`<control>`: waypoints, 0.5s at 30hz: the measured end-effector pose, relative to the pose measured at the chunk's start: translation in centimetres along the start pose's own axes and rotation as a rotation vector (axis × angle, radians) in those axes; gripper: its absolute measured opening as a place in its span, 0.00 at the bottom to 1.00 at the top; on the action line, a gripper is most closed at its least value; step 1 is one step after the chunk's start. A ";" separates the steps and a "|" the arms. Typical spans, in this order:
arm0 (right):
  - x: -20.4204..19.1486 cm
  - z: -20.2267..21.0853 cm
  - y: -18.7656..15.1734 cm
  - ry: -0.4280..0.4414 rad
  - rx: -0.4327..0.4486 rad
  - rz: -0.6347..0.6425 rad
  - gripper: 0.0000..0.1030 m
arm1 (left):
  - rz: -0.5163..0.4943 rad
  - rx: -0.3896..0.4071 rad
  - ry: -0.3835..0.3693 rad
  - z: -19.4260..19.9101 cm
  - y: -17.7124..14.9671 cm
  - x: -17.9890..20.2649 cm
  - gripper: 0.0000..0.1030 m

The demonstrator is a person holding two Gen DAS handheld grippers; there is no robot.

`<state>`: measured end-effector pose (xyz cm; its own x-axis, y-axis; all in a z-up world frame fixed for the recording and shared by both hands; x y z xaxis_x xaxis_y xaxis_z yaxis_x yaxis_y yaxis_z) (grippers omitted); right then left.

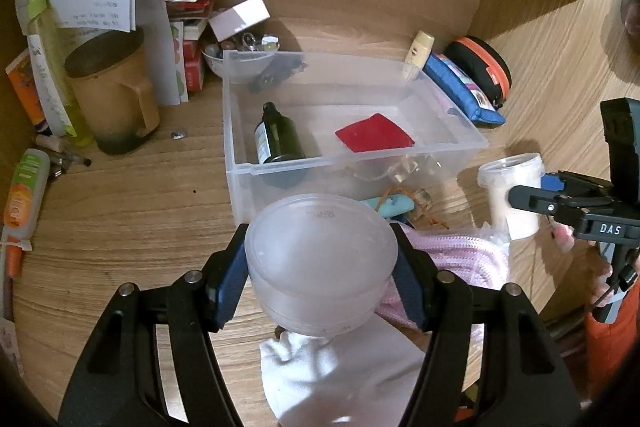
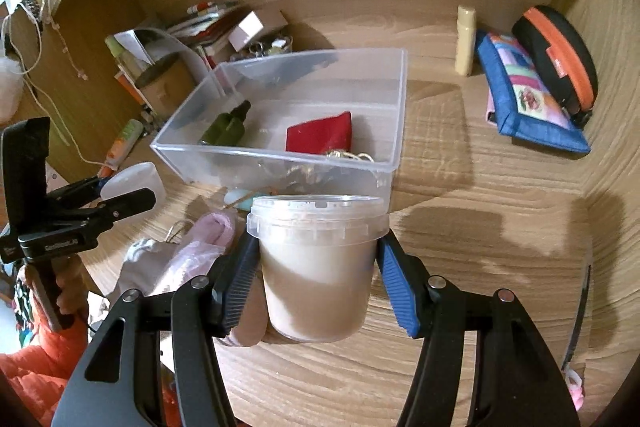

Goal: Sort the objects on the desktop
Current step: 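Grasp the white lidded tub with the right gripper while the left grasps the frosted lid, then lower the white tub and frosted lid into the clear box and release both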

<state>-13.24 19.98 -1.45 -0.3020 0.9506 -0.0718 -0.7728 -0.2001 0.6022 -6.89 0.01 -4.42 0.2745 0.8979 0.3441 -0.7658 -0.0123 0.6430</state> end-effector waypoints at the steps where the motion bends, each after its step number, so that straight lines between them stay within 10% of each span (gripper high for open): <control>1: 0.0 0.3 0.0 0.001 0.007 -0.001 0.54 | 0.003 0.003 0.002 0.1 0.1 0.0 0.63; 15: 0.3 3.5 1.9 0.015 0.120 -0.018 0.54 | 0.005 0.061 -0.002 1.6 2.5 0.4 0.63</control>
Point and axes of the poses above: each gripper's, at about its wrist camera, not at the fingertips, and z roughly against the way its jaws point, x to its right, y to its top, the point moved 4 cm from there along -z, roughly the way its jaws point, and after that the axes turned 11 degrees about -y, right-handed, at the moved point
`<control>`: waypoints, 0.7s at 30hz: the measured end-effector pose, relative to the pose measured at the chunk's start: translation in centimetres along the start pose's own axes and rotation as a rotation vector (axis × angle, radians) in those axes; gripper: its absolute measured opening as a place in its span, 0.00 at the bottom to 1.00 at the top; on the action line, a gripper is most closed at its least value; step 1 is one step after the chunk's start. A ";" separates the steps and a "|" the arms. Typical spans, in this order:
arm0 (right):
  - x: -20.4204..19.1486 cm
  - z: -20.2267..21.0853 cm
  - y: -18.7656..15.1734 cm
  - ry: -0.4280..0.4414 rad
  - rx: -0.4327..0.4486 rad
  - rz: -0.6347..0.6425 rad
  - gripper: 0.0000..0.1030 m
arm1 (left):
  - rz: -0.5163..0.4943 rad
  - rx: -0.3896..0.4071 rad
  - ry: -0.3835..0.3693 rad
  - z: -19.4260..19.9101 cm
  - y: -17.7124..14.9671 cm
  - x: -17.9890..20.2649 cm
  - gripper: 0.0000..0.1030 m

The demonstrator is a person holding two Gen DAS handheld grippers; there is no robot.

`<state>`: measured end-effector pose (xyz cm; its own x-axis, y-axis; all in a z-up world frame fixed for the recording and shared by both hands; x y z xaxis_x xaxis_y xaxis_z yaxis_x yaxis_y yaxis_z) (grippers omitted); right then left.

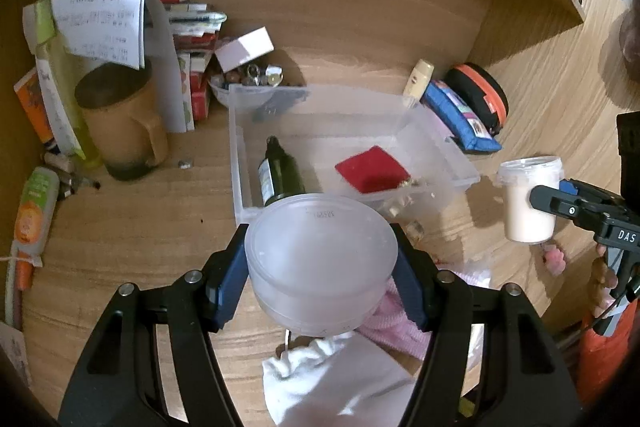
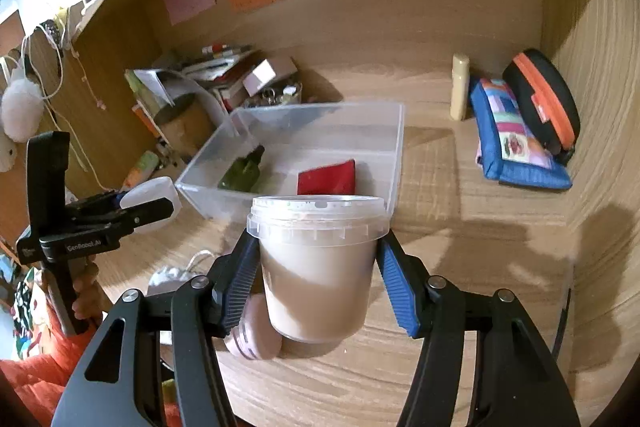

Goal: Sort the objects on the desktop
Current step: 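Lower the white tub and frosted lid into the clear box and release both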

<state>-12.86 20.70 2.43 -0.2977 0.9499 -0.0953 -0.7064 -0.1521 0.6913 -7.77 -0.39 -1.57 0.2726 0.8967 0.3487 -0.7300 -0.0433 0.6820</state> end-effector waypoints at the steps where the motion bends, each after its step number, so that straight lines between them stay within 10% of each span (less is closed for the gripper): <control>1: 0.0 0.0 0.3 0.003 0.005 -0.001 0.54 | 0.001 0.001 -0.002 0.0 0.3 0.0 0.63; 21: -1.9 -4.6 5.0 0.058 0.030 0.008 0.54 | -0.021 -0.002 0.030 -1.7 5.9 -1.0 0.63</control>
Point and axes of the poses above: each gripper's, at about its wrist camera, not at the fingertips, and z roughly against the way its jaws point, x to its right, y to its top, the point moved 4 cm from there along -z, roughly the way its jaws point, and after that the axes turned 11 degrees about -y, right-handed, at the moved point
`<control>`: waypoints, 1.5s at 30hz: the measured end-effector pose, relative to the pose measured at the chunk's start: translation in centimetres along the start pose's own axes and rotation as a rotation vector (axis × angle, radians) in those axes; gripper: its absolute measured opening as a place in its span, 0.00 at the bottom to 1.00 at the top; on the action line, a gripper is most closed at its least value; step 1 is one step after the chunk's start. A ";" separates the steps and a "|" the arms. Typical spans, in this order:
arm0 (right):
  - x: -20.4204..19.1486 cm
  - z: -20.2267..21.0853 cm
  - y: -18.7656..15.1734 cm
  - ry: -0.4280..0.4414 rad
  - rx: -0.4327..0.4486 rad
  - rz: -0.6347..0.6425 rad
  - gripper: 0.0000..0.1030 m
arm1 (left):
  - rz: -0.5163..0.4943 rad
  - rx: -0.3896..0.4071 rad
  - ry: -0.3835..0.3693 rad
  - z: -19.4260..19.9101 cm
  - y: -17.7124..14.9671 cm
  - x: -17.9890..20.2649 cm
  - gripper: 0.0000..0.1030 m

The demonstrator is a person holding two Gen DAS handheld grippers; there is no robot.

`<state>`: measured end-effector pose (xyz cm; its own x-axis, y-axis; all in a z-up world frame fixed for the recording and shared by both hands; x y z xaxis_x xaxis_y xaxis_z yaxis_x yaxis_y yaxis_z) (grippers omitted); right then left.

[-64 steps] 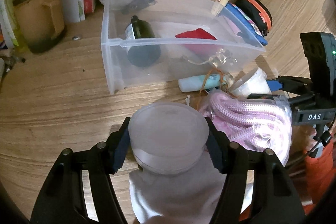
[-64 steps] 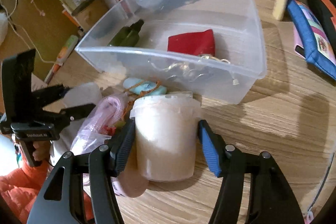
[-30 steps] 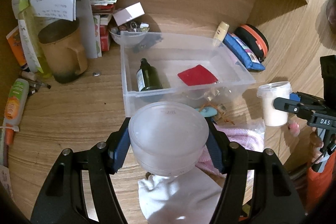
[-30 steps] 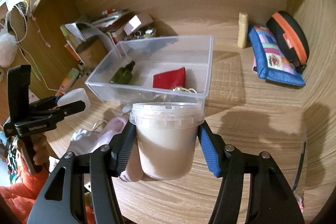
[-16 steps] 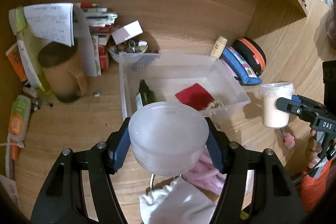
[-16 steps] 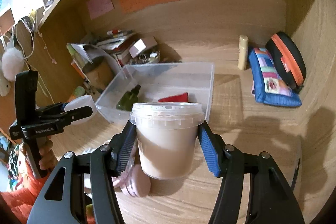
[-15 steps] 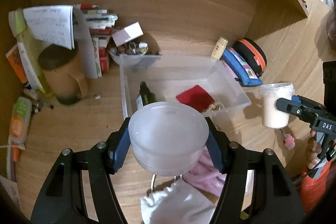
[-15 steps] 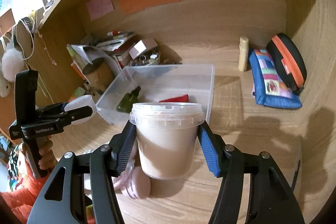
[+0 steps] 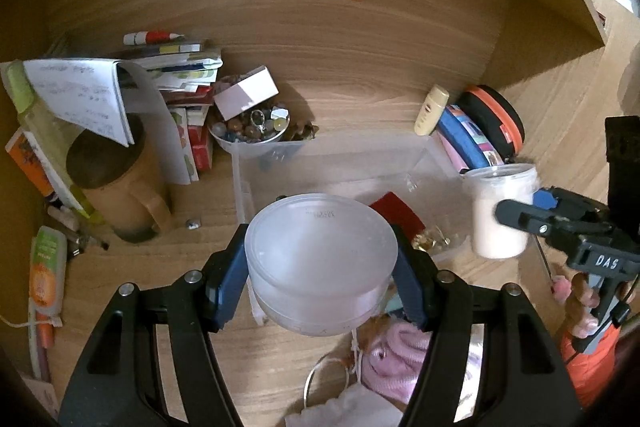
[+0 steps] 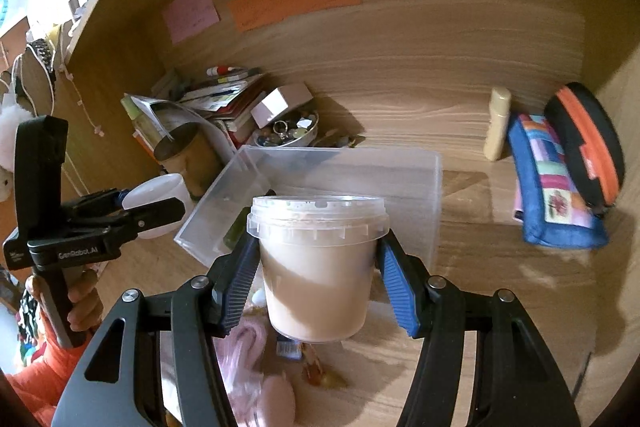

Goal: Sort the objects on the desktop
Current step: 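Lower the white tub and frosted lid into the clear box and release both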

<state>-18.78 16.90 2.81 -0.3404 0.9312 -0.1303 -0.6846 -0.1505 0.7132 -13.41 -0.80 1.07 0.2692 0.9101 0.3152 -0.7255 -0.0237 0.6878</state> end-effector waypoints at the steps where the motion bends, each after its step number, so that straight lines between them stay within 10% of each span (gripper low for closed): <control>1: -0.1 -0.4 0.1 0.006 -0.005 0.002 0.54 | 0.005 -0.005 -0.006 -0.3 0.2 -0.1 0.63; 28: 0.0 -7.8 0.2 -0.014 -0.133 0.051 0.54 | -0.004 -0.200 -0.135 -10.3 0.4 0.2 0.63; 45: -0.1 -9.2 -0.8 -0.080 -0.178 0.112 0.54 | -0.061 -0.284 -0.087 -12.7 -1.4 0.7 0.64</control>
Point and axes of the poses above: each gripper's, at about its wrist camera, not at the fingertips, and z roughly against the way its jaws point, x to its right, y to its top, the point moved 4 cm from there along -z, roughly the way its jaws point, and after that the axes turned 11 degrees about -y, right-handed, at the moved point
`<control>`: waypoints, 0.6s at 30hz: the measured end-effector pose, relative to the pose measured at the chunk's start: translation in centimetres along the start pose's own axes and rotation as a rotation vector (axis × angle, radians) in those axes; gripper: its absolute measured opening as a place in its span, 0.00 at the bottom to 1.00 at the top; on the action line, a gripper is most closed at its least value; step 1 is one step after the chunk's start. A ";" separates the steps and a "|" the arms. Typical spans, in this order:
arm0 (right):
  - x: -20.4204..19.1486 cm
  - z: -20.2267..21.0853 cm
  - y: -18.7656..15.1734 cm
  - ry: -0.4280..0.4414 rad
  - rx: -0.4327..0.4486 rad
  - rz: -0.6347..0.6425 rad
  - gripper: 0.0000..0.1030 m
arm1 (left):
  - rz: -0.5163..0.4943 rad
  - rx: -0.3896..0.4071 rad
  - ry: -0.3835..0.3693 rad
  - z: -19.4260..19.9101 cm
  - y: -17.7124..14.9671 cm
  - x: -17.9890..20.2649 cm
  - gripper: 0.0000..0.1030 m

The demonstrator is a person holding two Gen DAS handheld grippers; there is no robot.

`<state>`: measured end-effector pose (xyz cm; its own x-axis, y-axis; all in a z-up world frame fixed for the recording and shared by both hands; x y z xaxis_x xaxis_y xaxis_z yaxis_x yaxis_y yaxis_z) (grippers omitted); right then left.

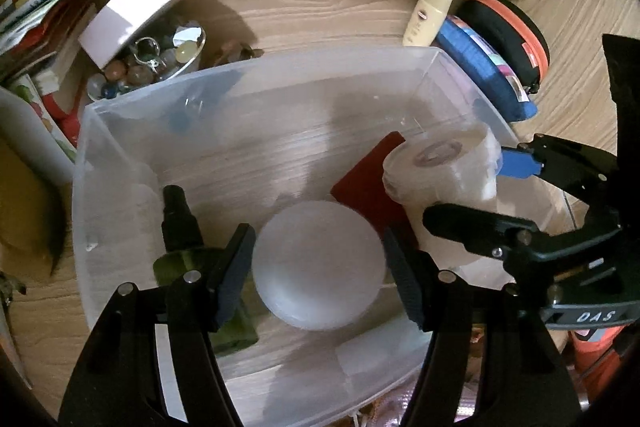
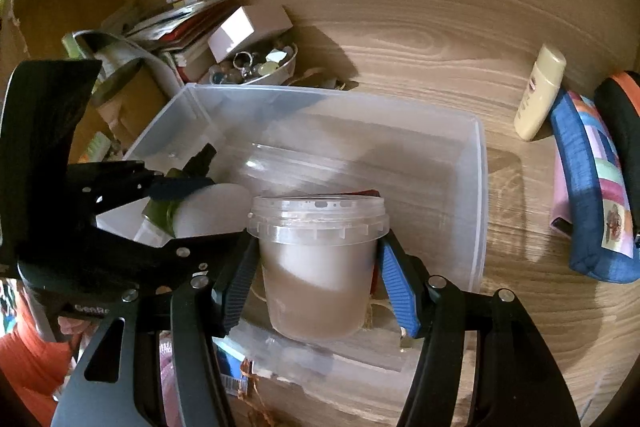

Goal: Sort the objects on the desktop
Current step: 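Lower the white tub and frosted lid into the clear box and release both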

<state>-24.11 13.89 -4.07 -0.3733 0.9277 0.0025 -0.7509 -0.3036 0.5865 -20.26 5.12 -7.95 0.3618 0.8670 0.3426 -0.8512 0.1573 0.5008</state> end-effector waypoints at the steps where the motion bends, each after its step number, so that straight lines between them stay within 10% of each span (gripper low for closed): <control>1: 0.0 0.0 0.0 -0.002 0.001 0.004 0.54 | 0.000 0.001 0.000 0.0 0.0 0.0 0.64; 18: 0.0 3.2 -0.3 -0.042 0.074 0.039 0.69 | 0.005 0.106 -0.012 3.1 0.7 1.4 0.82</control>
<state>-22.09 14.68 -1.66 -0.3768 0.9244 0.0596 -0.6934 -0.3241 0.6435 -19.18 4.92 -4.64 0.3622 0.8620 0.3546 -0.8082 0.1010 0.5802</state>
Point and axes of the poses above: each gripper's, at about its wrist camera, not at the fingertips, and z roughly against the way its jaws point, x to its right, y to its top, the point moved 4 cm from there along -z, roughly the way its jaws point, and after that the axes turned 11 degrees about -y, right-handed, at the moved point
